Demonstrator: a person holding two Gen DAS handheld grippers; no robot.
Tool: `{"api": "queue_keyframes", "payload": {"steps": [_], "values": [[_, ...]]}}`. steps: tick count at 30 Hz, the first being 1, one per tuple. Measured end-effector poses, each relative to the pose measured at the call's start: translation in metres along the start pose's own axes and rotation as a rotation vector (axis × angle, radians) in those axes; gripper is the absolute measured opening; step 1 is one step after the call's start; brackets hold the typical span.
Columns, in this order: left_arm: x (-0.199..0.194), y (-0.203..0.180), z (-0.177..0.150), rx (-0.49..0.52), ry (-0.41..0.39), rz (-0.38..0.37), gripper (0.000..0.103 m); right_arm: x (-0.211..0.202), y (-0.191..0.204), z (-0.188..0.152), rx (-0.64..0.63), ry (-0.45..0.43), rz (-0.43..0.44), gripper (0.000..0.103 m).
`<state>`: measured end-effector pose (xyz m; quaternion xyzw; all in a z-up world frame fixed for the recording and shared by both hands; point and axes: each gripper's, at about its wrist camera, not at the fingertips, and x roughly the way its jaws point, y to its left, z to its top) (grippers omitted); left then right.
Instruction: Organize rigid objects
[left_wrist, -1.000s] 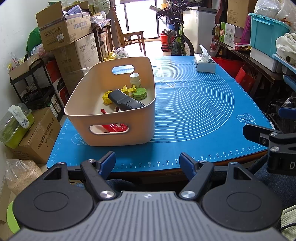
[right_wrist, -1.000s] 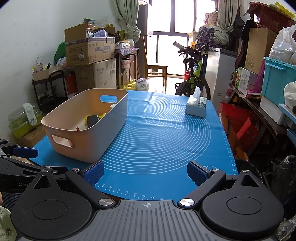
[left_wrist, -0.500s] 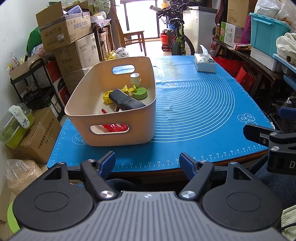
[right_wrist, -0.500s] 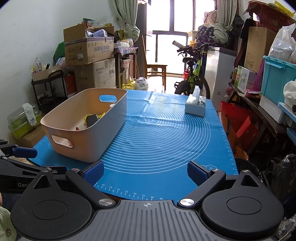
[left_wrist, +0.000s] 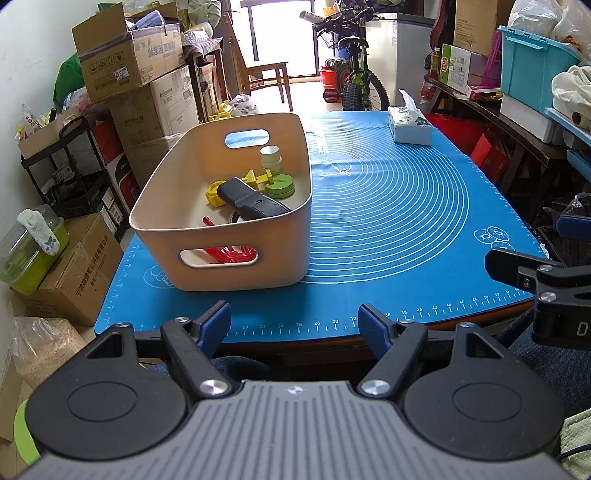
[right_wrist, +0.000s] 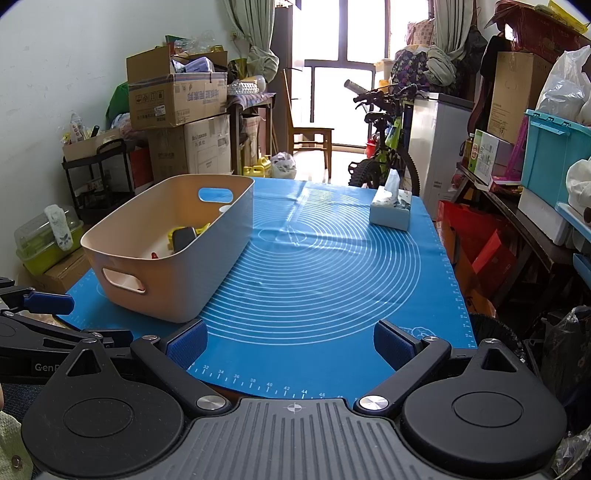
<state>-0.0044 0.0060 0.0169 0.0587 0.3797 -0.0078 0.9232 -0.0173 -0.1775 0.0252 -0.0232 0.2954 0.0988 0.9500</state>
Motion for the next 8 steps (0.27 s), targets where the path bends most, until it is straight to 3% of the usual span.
{"api": "queue_keyframes", "payload": {"steps": [8], "values": [[-0.0005, 0.0001, 0.0008, 0.001, -0.005, 0.001, 0.076, 0.0011, 0.0002, -0.0004, 0.001, 0.002, -0.002, 0.097]]}}
